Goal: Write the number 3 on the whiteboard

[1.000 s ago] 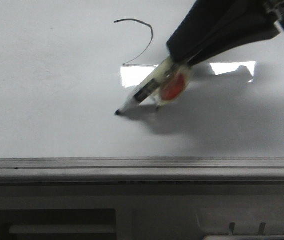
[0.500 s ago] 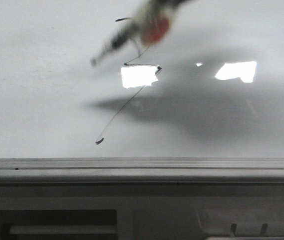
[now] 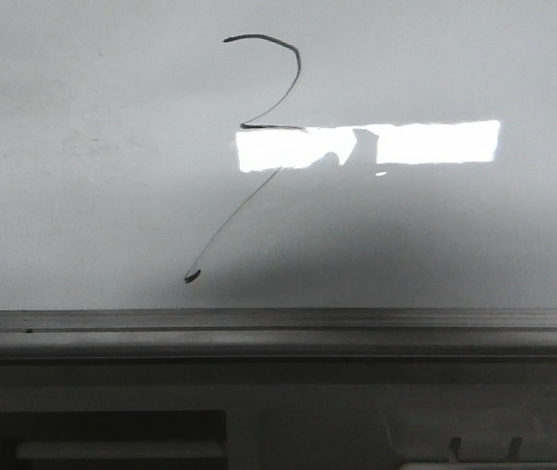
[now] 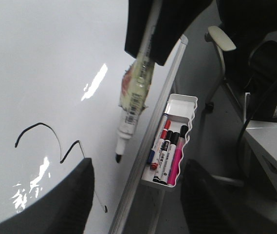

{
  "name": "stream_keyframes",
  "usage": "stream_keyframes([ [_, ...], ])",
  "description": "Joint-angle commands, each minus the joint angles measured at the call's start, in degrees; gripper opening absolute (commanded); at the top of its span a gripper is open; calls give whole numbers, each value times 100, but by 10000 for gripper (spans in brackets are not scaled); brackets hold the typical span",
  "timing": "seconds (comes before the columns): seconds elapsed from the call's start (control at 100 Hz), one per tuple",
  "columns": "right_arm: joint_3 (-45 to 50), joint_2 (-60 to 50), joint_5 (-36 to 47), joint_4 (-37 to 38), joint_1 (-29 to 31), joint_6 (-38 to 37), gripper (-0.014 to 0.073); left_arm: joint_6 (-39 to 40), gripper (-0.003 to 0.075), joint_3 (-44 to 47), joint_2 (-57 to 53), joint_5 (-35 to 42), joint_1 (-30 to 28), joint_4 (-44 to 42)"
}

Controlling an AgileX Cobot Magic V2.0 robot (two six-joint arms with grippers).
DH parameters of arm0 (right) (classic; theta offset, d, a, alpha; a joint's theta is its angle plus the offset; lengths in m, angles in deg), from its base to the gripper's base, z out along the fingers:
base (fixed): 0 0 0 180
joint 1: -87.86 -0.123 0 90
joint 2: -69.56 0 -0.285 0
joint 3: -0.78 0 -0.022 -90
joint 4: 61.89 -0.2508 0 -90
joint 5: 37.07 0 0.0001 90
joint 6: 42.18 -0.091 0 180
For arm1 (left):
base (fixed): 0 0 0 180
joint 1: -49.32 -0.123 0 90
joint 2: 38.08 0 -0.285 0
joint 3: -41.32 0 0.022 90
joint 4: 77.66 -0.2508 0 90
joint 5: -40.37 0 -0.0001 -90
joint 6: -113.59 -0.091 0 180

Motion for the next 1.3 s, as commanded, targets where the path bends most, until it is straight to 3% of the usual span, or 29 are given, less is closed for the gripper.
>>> stream_keyframes([
  [0.0,-178,-71,343,147,-317,90,-41,-76,355,-301,237,46,14,369],
  [0.2,-178,-71,998,326,-941,102,-41,-76,354,-399,627,-461,14,411],
  [0.84,-178,137,1491,290,-1800,102,-41,-39,347,-399,741,-242,14,585],
  [0.98,-178,137,1491,290,-1830,102,-41,-39,241,-399,741,-380,14,585],
  [1.18,-178,137,1466,290,-1830,102,-41,-39,-23,-399,741,-485,14,575],
  [1.29,-178,137,1513,267,-1830,102,-15,-39,-20,-399,741,-485,14,575],
])
